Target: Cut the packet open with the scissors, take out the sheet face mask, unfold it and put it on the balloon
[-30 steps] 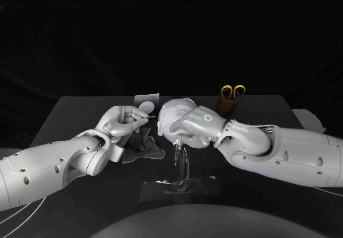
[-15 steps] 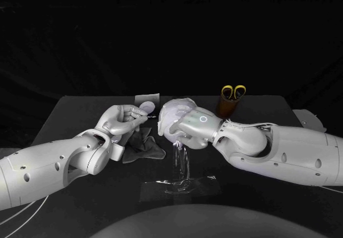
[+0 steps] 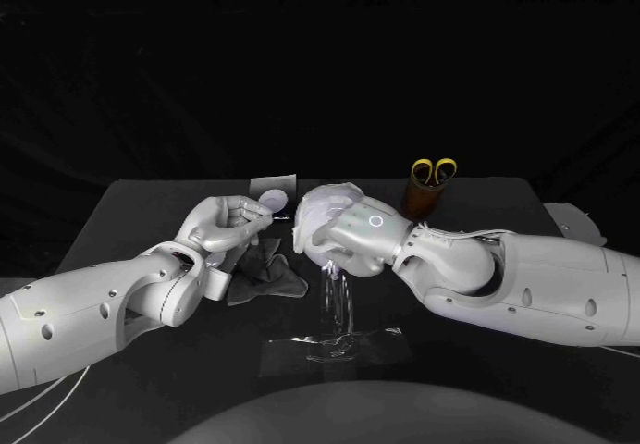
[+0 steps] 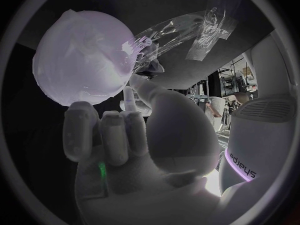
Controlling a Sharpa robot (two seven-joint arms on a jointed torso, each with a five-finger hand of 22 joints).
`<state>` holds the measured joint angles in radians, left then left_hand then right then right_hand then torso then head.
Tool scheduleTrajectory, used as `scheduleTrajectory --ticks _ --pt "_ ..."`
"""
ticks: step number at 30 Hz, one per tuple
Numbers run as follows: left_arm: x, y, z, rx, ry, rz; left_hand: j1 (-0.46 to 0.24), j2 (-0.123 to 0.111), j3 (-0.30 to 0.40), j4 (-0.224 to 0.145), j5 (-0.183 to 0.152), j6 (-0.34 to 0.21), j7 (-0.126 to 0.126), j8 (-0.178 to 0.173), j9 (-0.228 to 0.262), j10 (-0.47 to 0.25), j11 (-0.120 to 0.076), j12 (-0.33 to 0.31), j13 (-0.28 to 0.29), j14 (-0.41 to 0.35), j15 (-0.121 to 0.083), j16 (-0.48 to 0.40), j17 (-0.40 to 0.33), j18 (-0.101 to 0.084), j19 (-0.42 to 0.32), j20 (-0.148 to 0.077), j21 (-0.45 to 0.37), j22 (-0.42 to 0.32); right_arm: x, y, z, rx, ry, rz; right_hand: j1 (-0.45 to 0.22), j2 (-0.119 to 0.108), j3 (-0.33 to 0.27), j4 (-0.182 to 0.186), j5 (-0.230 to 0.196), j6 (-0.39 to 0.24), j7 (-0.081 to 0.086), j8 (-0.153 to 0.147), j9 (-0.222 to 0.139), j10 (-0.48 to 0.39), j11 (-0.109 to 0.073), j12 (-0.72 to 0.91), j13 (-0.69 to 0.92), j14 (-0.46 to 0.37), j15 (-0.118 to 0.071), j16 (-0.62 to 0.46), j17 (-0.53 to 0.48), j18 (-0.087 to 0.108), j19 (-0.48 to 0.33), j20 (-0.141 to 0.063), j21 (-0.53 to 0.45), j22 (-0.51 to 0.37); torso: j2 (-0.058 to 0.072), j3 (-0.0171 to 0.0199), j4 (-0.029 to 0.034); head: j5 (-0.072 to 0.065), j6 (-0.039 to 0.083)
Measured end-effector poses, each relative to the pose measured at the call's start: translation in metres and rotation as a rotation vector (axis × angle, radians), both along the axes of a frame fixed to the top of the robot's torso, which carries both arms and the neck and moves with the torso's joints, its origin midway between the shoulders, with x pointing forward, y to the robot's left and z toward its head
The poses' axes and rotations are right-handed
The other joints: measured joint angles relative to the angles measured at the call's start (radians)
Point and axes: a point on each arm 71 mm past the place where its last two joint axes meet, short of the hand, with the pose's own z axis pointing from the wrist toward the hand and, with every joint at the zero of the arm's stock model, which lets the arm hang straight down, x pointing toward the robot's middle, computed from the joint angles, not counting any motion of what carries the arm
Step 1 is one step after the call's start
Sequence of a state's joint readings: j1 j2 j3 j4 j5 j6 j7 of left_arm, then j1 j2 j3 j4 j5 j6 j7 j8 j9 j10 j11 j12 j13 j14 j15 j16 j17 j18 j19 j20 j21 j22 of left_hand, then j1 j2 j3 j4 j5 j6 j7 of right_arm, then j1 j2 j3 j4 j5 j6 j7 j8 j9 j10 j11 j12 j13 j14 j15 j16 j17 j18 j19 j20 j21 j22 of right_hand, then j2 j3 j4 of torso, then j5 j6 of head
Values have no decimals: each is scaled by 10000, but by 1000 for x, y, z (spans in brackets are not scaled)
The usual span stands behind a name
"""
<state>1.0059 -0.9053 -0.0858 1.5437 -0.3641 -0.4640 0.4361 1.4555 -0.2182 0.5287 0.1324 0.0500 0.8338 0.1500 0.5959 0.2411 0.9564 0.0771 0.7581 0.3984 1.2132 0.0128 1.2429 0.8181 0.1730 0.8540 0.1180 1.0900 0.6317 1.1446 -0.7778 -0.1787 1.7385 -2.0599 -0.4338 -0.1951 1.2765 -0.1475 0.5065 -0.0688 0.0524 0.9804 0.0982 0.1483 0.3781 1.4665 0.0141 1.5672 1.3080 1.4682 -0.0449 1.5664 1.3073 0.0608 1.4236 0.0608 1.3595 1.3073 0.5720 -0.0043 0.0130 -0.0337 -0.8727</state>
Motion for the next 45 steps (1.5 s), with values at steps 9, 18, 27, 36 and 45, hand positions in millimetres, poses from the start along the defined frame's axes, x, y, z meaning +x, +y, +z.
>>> scheduleTrajectory --ticks 9,18,27,36,45 --pt "0 0 0 -46 58 16 0 0 0 0 0 0 -1 0 0 0 0 0 -1 0 0 0 0 -6 0 0 0 -1 4 1 -3 -203 2 -104 -1 1 -47 47 0 1 -1 -37 -25 -10 -9 -3 1 0 1 5 2 -2 -1 1 -2 5 0 -3 -2 -43 0" --pt "0 -1 -1 -89 97 -8 -40 40 0 0 0 -53 20 0 0 0 1 -1 -18 0 0 0 -1 -16 0 0 -29 -8 7 4 -6 -451 77 -207 -39 -145 -156 156 0 93 -17 -81 -75 0 44 -20 -3 -1 2 9 9 -3 33 -35 24 8 -10 -3 0 -63 0" --pt "0 -1 -1 -100 130 -8 25 104 0 0 0 -53 19 0 0 -1 1 -39 -48 1 0 0 40 -24 38 38 -37 -16 10 5 -7 -655 95 -397 -79 -185 -204 407 0 114 149 -147 -123 18 165 1 -6 -22 23 2 8 -4 54 -14 23 5 -1 -2 0 -93 0" --pt "0 -1 -1 -92 167 8 90 170 0 0 0 -54 18 0 0 -1 1 -39 -76 1 0 0 74 -32 38 37 -37 -26 11 7 -8 -790 62 -507 -56 223 -31 753 -2 746 143 133 -76 -17 203 0 -1 -1 76 -20 0 -6 141 75 93 0 1 2 -3 -120 0" --pt "0 -1 -1 -78 203 26 90 170 0 0 0 -54 17 0 0 -1 1 -38 -76 1 0 0 123 -37 37 37 -37 -26 12 7 -9 -943 62 -582 -180 938 205 1261 -3 1012 -1 354 4 -17 203 -1 2 -2 77 9 2 -6 141 76 169 5 -1 1 -2 -127 0"
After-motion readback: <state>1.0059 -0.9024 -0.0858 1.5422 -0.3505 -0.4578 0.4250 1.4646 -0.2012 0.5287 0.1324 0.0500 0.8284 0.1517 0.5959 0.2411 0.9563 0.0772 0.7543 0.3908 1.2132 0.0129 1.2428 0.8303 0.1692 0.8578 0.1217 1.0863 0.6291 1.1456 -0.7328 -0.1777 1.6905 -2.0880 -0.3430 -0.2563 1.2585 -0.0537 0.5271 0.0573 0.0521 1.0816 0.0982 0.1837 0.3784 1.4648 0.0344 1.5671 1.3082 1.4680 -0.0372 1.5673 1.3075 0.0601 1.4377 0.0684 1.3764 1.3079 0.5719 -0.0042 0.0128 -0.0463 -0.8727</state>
